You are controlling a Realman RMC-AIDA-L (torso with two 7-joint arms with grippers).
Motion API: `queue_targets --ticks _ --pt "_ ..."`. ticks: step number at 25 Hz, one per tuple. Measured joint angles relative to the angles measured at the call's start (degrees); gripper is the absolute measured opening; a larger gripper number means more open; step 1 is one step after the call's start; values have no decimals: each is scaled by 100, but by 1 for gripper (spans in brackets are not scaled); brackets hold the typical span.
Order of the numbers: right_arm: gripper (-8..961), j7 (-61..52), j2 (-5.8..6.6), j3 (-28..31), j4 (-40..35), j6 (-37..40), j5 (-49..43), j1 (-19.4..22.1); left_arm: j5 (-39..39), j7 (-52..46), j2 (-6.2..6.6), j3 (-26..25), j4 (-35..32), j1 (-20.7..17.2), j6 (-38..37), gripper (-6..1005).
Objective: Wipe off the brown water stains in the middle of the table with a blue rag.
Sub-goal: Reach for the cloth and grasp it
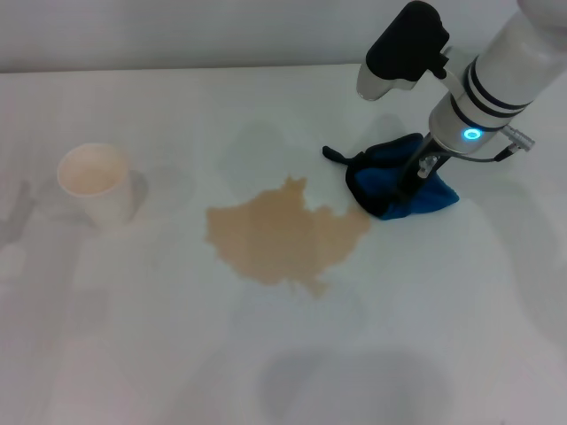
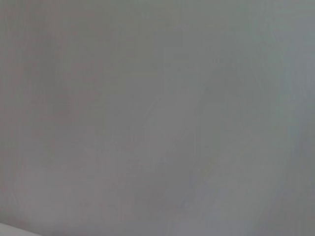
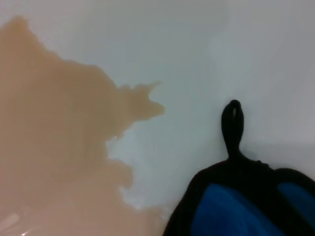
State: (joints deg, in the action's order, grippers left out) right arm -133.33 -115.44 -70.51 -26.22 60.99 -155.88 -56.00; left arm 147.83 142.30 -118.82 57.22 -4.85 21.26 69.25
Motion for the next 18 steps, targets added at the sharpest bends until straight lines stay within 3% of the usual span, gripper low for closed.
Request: queue_targets --ticks 15,18 --pt "104 4 5 1 -87 223 -35 -2 0 0 8 0 2 -8 0 877" --pt "103 16 -13 -11 -240 372 -12 23 0 0 8 0 2 -4 1 877"
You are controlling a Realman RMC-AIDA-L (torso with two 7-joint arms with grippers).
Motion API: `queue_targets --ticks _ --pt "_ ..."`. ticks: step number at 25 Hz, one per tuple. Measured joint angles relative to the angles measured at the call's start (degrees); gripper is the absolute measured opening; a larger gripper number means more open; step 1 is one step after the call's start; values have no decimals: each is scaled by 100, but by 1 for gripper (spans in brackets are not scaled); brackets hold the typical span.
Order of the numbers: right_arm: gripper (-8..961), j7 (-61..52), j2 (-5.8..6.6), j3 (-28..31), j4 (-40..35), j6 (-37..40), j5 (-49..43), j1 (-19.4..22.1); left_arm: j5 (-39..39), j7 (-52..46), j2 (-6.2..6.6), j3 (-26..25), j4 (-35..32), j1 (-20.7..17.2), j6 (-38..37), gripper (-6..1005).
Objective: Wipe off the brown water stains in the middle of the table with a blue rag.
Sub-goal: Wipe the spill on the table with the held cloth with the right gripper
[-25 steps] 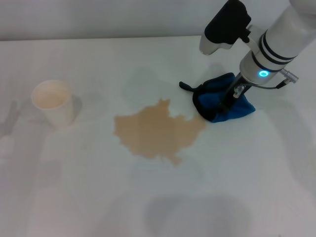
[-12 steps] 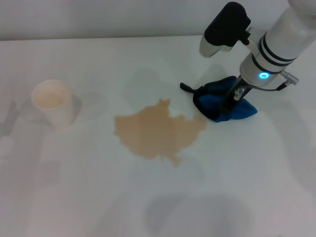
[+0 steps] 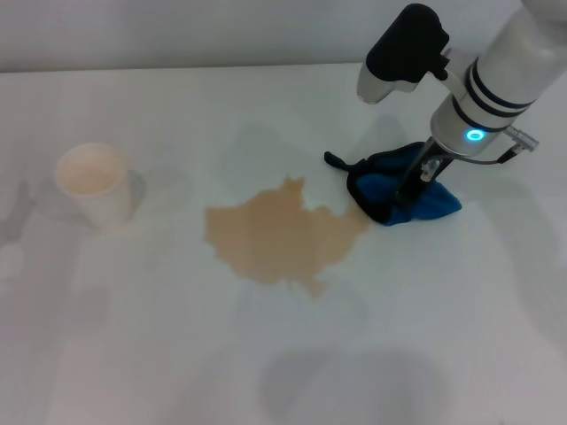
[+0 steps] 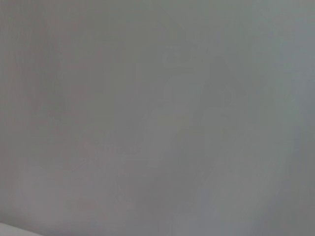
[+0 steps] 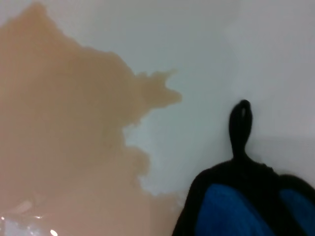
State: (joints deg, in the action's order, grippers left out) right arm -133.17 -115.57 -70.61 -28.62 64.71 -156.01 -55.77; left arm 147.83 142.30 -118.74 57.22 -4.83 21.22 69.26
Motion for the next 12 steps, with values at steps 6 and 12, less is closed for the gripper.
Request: queue_targets --ticks 6,12 --pt "102 43 -27 -320 -192 172 392 37 0 0 0 0 -4 5 0 877" --pt "101 60 -36 -1293 -429 139 1329 149 0 0 0 0 -9 5 0 877"
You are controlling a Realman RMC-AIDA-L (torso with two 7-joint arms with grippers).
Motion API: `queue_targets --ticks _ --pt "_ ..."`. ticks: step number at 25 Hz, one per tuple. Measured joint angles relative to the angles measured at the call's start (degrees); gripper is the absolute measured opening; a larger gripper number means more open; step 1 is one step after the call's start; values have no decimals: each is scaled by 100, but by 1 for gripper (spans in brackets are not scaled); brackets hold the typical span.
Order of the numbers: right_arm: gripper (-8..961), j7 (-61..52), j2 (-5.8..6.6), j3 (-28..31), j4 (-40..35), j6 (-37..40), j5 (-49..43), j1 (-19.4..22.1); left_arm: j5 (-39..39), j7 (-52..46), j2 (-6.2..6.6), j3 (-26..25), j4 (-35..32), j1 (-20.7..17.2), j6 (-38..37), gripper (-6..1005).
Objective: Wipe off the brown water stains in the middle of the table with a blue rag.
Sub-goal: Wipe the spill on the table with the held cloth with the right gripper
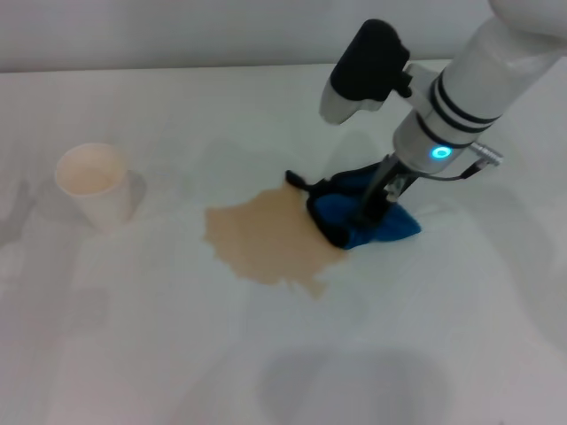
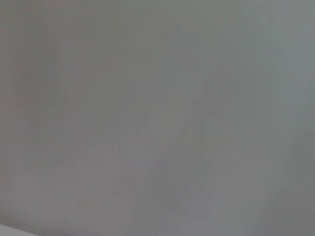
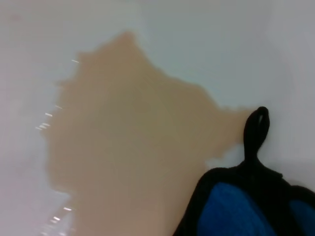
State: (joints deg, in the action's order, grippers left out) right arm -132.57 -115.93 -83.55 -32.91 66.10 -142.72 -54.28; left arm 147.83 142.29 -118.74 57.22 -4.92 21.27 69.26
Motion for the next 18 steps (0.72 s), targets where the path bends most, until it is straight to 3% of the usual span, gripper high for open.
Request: queue_targets --ticks 9,18 --pt "99 5 -16 -1182 -353 39 1036 127 0 0 0 0 0 33 0 877" --pt "97 49 6 -1322 -788 384 1111 442 0 0 0 0 -7 44 -1 876"
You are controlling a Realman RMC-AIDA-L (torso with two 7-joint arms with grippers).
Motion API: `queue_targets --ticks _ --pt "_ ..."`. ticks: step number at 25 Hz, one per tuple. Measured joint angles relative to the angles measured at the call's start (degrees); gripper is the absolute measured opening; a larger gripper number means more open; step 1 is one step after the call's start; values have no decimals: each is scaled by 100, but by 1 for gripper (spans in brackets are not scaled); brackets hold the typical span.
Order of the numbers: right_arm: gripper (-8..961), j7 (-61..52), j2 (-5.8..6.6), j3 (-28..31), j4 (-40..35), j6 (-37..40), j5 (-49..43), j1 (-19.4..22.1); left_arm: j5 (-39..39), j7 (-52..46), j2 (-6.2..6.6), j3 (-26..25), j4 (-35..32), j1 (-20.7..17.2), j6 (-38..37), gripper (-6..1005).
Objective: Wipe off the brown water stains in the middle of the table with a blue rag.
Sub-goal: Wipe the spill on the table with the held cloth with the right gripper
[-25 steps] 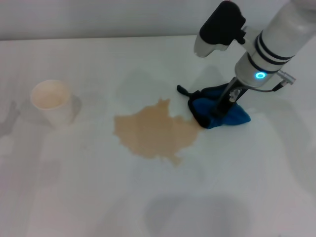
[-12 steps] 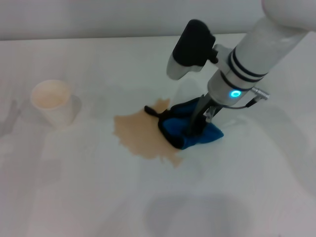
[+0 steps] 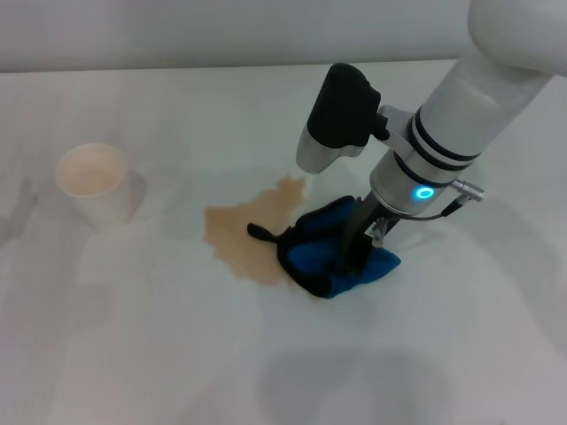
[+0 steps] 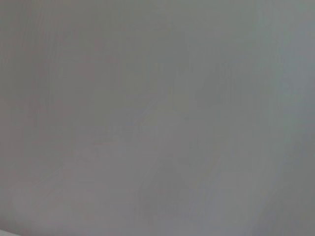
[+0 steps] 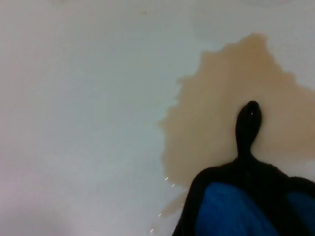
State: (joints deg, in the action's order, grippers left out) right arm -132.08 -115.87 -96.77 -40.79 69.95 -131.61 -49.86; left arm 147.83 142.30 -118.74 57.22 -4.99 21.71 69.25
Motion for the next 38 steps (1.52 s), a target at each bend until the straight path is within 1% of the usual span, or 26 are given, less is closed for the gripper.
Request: queue_targets --ticks 5,8,9,12,19,25,33,35,38 --pt "96 131 2 5 -71 338 31 51 0 0 0 0 -2 22 -1 876" --pt "96 389 -23 -6 -77 469 258 106 -16 3 0 3 -2 56 -8 876" --pt "96 559 -33 -19 -67 554 504 116 -23 3 0 4 -2 63 -10 876" --pt "96 662 -33 -65 -75 552 675 116 -21 2 0 3 -2 64 -10 876" --pt "95 700 -31 -734 -127 -133 1120 138 -12 1 0 0 -2 62 -10 876" --pt "96 701 -30 -963 -160 -594 1247 190 -2 0 -9 0 -1 61 -10 876" --pt "86 710 -28 -1551 -166 -1308 1575 130 1 0 -9 0 -2 75 -8 876" --pt "82 710 -35 -1615 -154 -1523 1624 130 1 0 -9 0 -1 76 -8 876" --pt "82 710 -36 -1618 -126 -1624 1629 125 1 -1 -14 0 -2 83 -8 876"
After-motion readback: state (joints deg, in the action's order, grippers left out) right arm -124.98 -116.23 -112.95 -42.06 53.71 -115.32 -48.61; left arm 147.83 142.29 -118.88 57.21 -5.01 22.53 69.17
